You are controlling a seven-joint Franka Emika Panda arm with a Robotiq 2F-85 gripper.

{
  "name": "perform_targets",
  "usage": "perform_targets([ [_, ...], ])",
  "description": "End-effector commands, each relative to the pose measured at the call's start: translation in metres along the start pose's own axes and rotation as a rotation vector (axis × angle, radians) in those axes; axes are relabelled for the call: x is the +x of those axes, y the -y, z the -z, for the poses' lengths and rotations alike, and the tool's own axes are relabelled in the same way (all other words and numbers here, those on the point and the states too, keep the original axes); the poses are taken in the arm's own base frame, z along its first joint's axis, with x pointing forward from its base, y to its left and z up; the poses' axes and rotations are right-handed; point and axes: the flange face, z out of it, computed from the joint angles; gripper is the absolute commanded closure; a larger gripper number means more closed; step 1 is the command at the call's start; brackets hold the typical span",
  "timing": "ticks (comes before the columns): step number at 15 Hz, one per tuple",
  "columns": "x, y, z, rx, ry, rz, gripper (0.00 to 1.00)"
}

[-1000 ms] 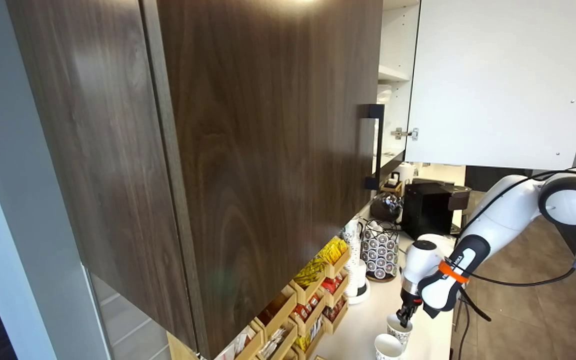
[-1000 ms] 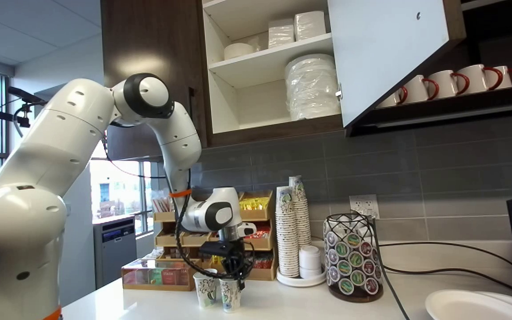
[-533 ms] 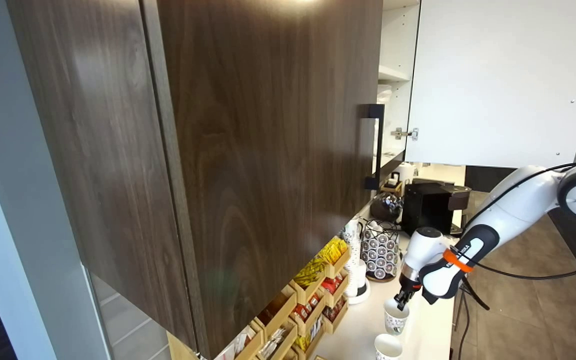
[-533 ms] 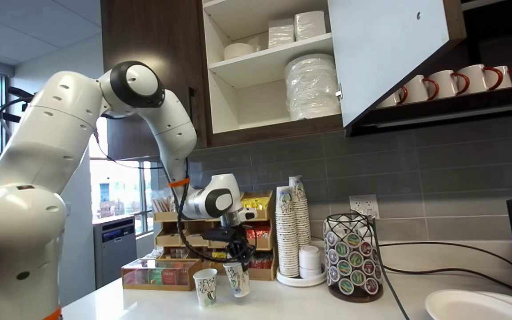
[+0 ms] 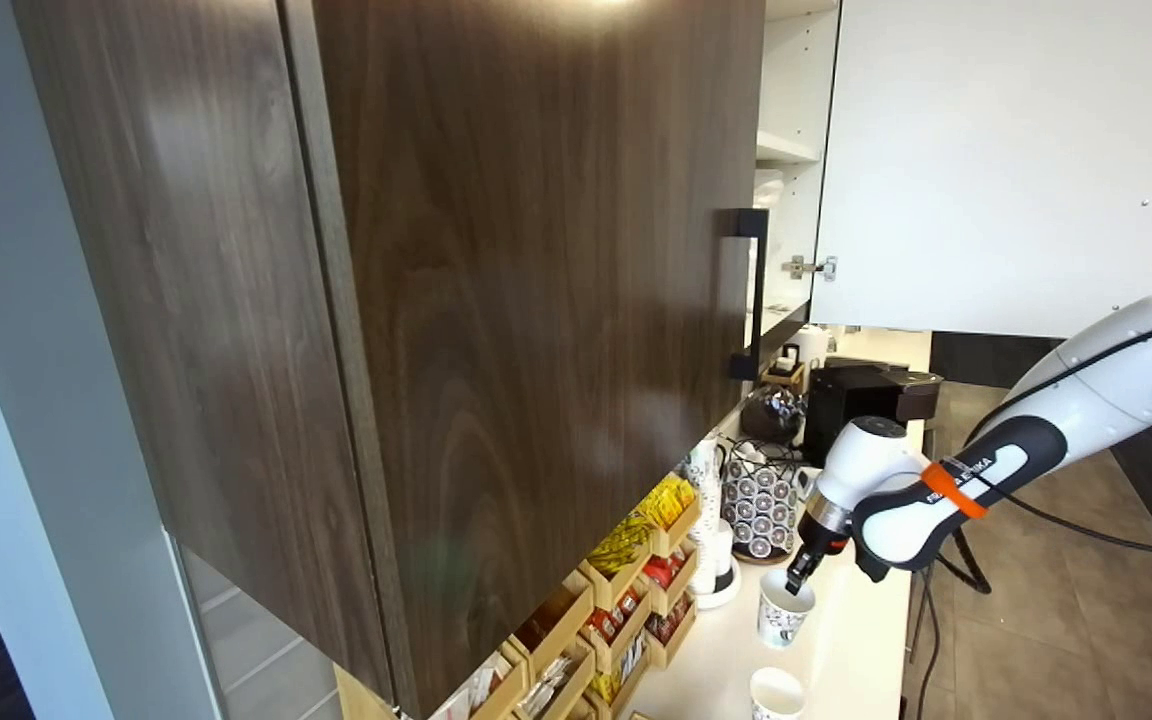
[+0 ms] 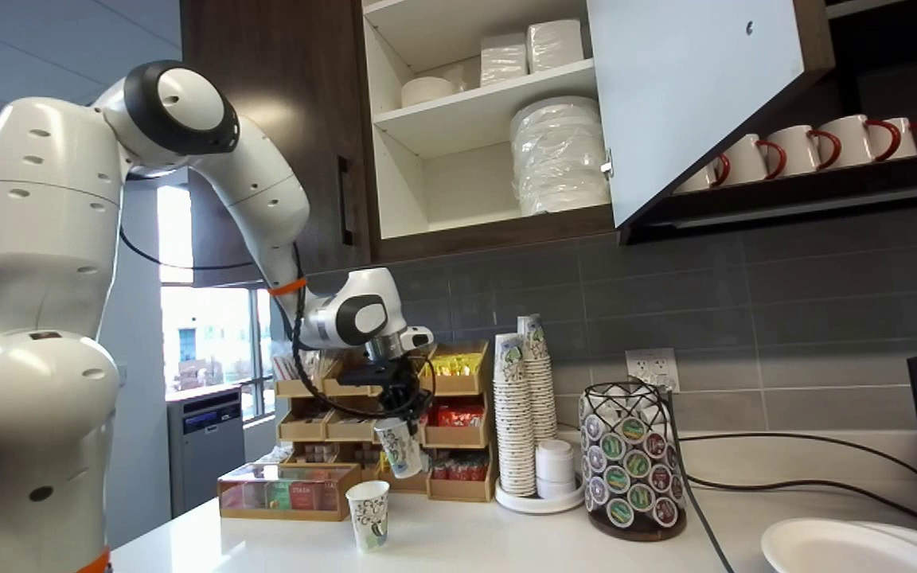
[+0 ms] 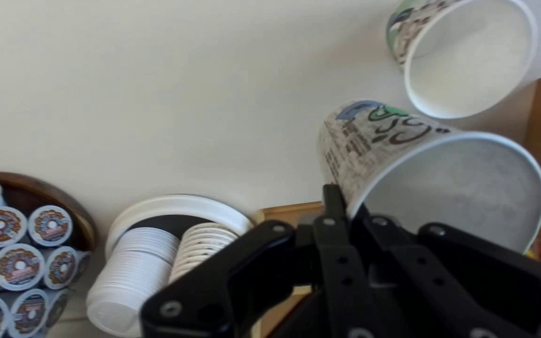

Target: Put the cups together, then place them in the open cupboard

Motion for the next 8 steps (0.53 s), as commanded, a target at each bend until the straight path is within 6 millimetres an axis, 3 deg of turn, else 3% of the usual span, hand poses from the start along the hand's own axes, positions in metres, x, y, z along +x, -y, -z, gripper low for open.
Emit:
perform_targets([
  [1, -0.011, 0.034, 0.016, 0.088, 0.045, 0.075, 0.99],
  [4, -0.015, 0.047, 0.016, 0.124, 0.108, 0.114, 0.99],
  [8, -0.022, 0.041, 0.005, 0.110, 0.163, 0.126, 0.99],
])
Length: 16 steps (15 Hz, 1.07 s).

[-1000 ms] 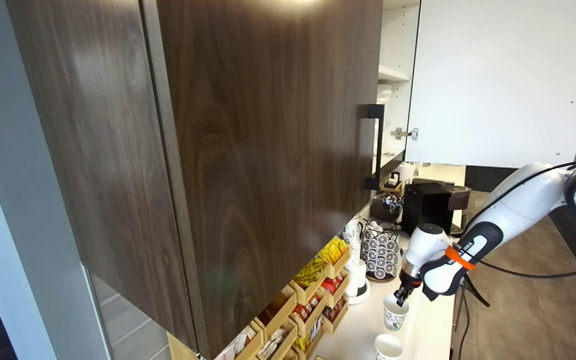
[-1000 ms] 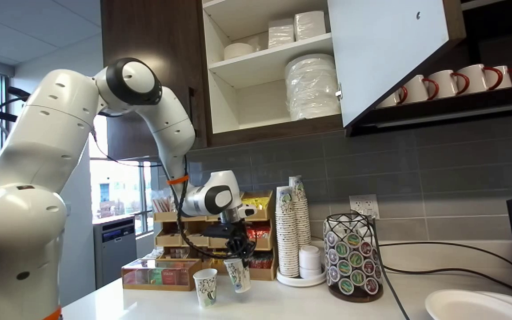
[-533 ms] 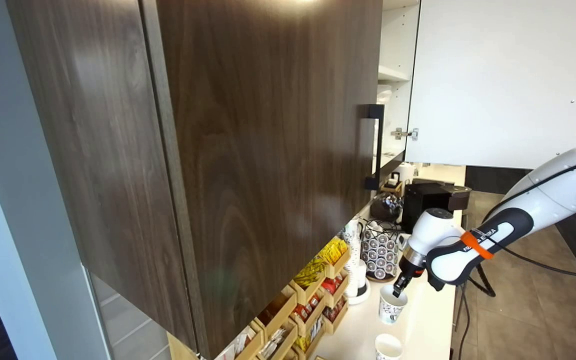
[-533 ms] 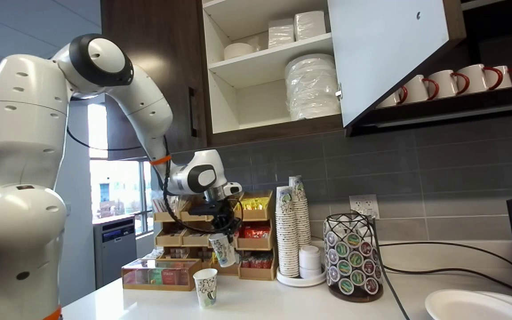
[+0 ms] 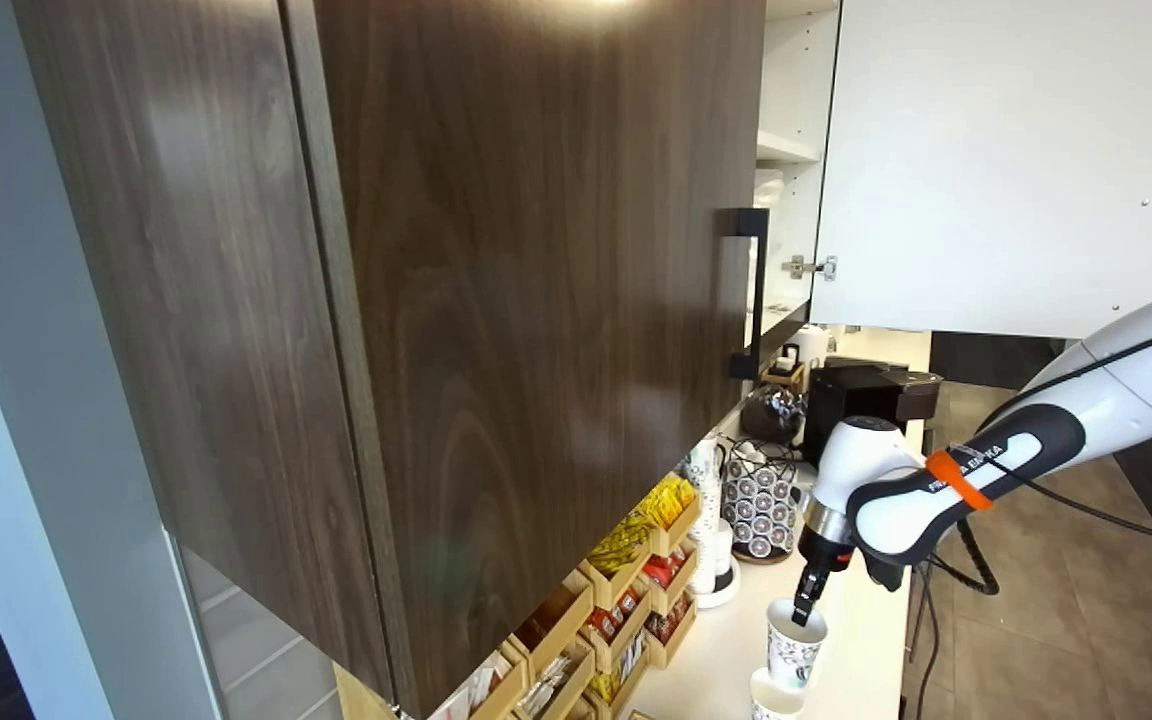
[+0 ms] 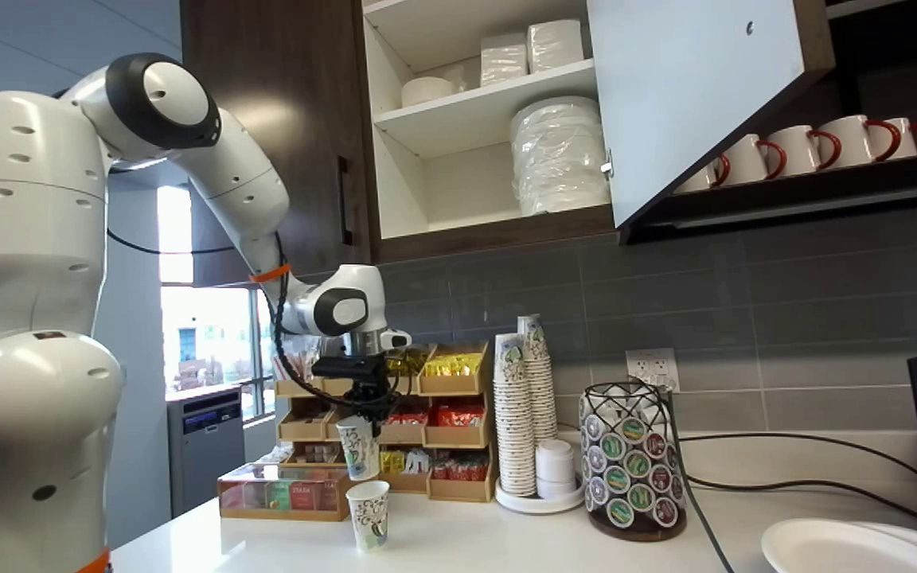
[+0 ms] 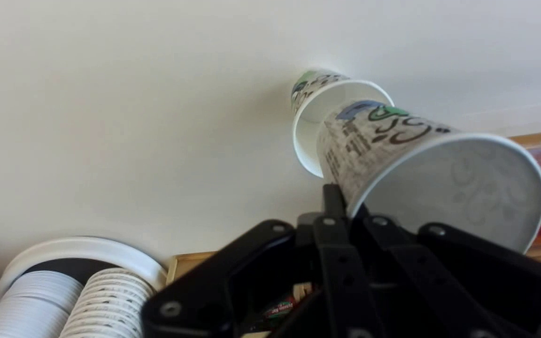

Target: Put the cups together, then place them in the open cupboard

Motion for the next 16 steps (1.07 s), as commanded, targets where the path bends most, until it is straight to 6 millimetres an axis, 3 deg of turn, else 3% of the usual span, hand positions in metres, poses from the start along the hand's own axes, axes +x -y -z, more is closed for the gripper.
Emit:
perform_targets([
  [1, -0.005, -0.005, -0.011, 0.011, 0.018, 0.016, 0.99],
  [10, -0.003, -0.003, -0.049, 0.023, 0.026, 0.036, 0.99],
  [16, 0.006, 0.006, -0.053, 0.029, -0.013, 0.055, 0.99],
])
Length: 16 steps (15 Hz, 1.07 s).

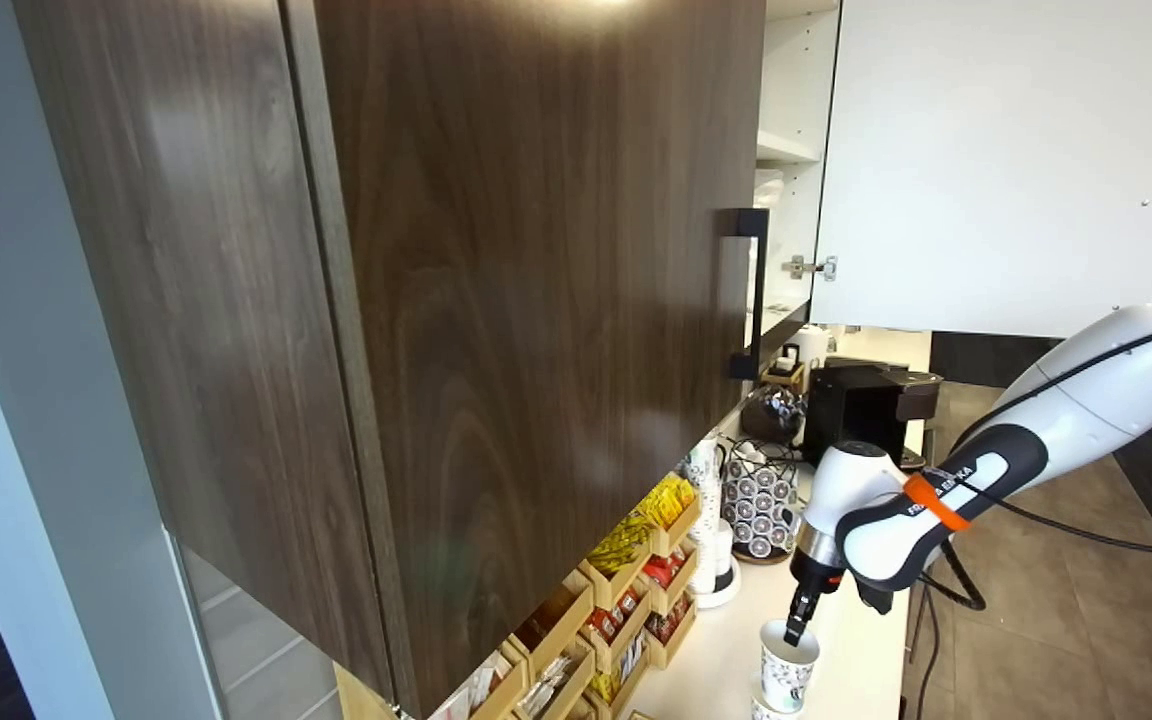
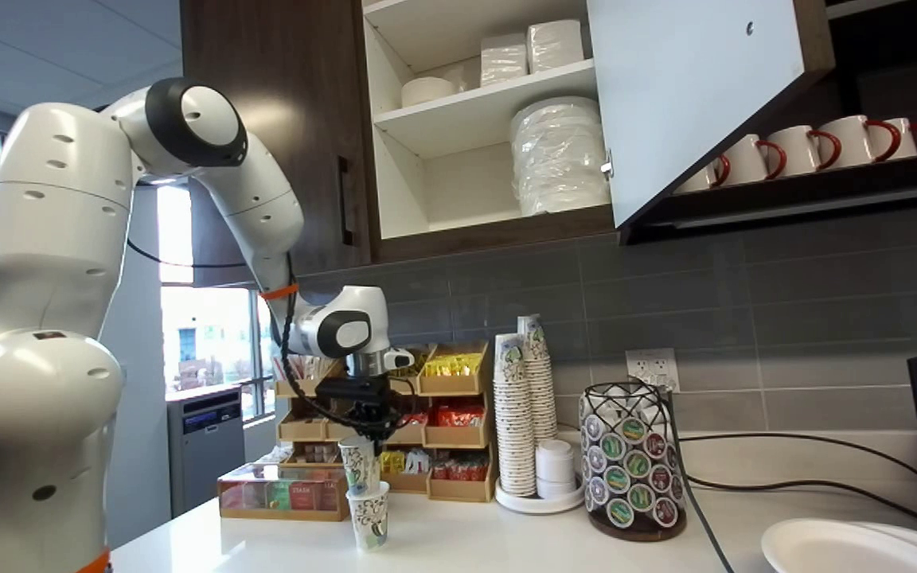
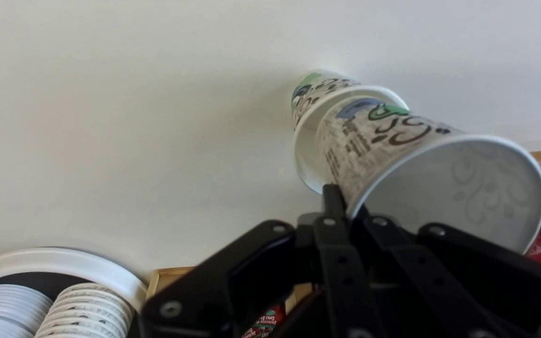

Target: Put the cups together, then place them in the open cupboard

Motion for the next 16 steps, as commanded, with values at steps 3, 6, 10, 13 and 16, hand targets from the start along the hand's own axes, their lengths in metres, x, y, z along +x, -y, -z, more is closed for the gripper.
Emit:
perform_targets([
  [3, 0.001, 0.006, -0.026, 0.018, 0.031, 0.023, 0.99],
  [6, 0.000, 0.004, -0.041, 0.039, 0.052, 0.017, 0.99],
  [10, -0.001, -0.002, -0.054, 0.041, 0.074, 0.004, 0.56],
  [13, 0.000, -0.004, -0.059, 0.042, 0.083, 0.002, 0.34],
  [16, -0.001, -0.004, -0.065, 0.030, 0.100, 0.017, 0.12],
])
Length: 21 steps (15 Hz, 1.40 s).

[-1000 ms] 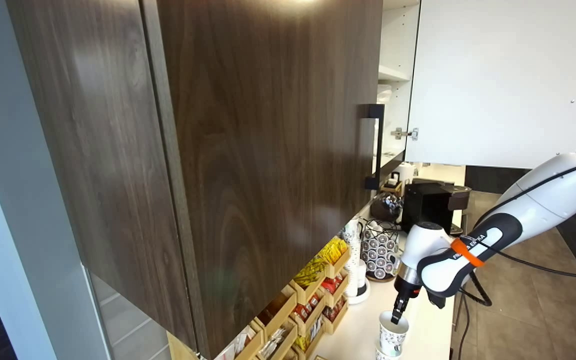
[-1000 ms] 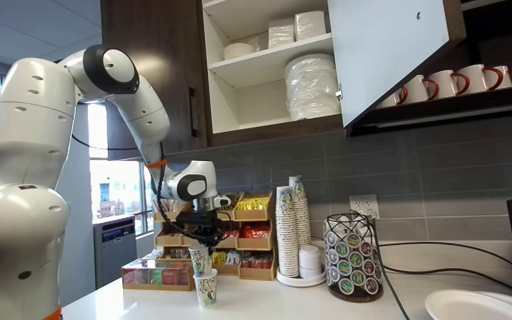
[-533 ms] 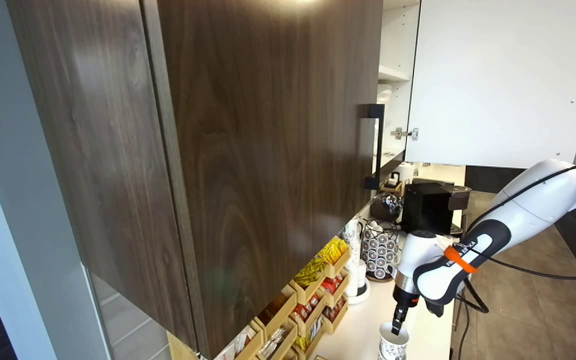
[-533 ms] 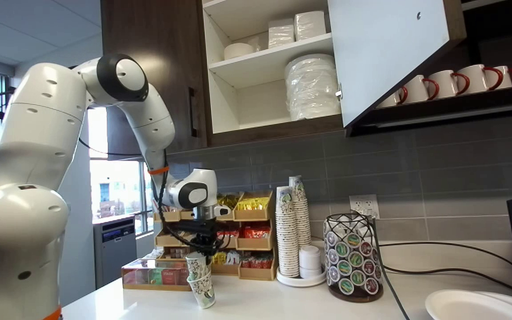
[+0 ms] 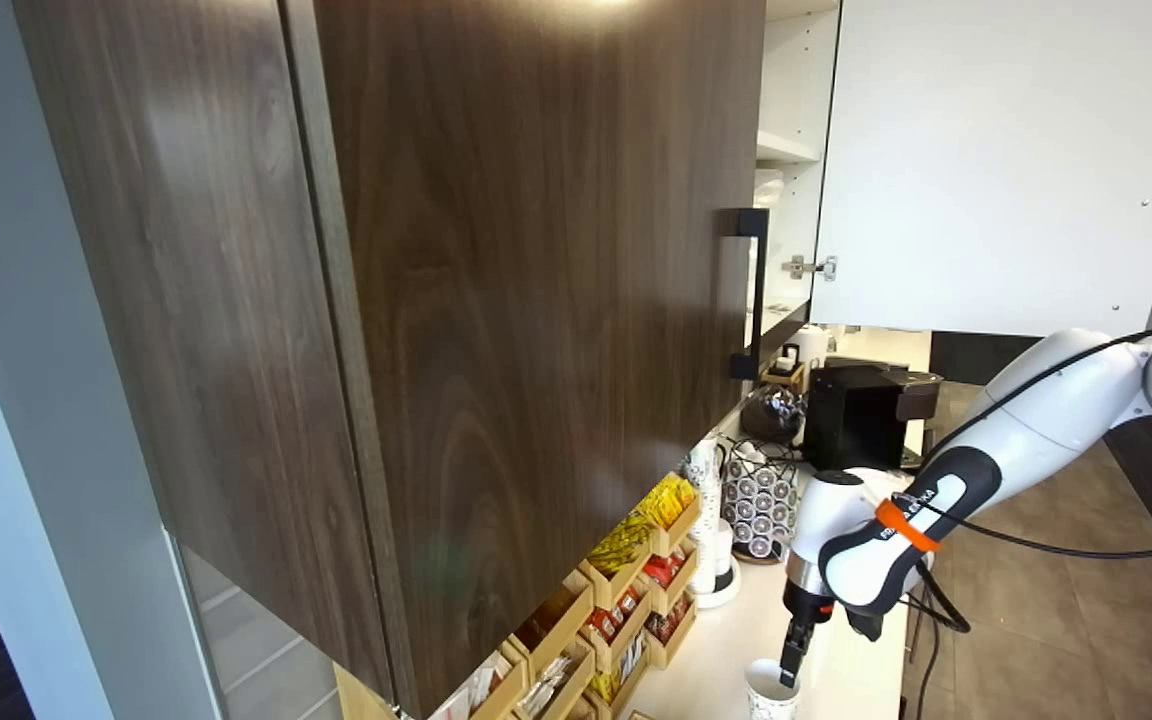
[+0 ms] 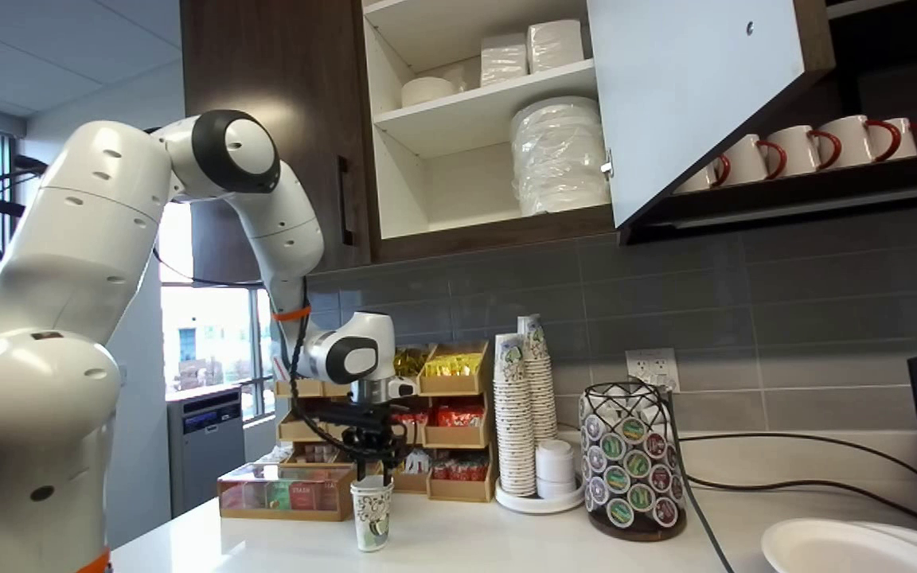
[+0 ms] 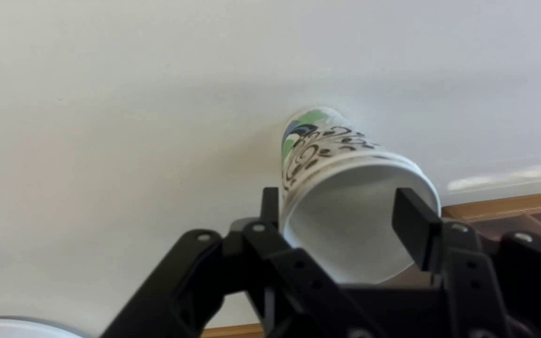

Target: Put the cups together, then place them in the open cupboard

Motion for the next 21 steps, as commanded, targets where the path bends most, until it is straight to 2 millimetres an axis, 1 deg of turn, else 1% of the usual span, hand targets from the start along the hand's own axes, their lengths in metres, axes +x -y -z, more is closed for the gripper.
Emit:
perform_targets([
  [1, 0.000, -0.007, -0.012, -0.027, 0.026, 0.017, 0.04],
  [2, -0.001, -0.010, -0.016, -0.026, 0.027, 0.018, 0.01],
  [5, -0.005, -0.019, -0.030, -0.038, 0.051, 0.023, 0.00],
  [7, -0.009, -0.030, -0.039, -0.058, 0.073, 0.020, 0.00],
  [11, -0.019, -0.060, -0.050, -0.104, 0.108, -0.017, 0.00],
  [15, -0.029, -0.088, -0.049, -0.160, 0.137, -0.074, 0.00],
  [17, -0.033, -0.097, -0.049, -0.183, 0.156, -0.078, 0.00],
  [21, -0.043, -0.106, -0.047, -0.206, 0.194, -0.077, 0.00],
])
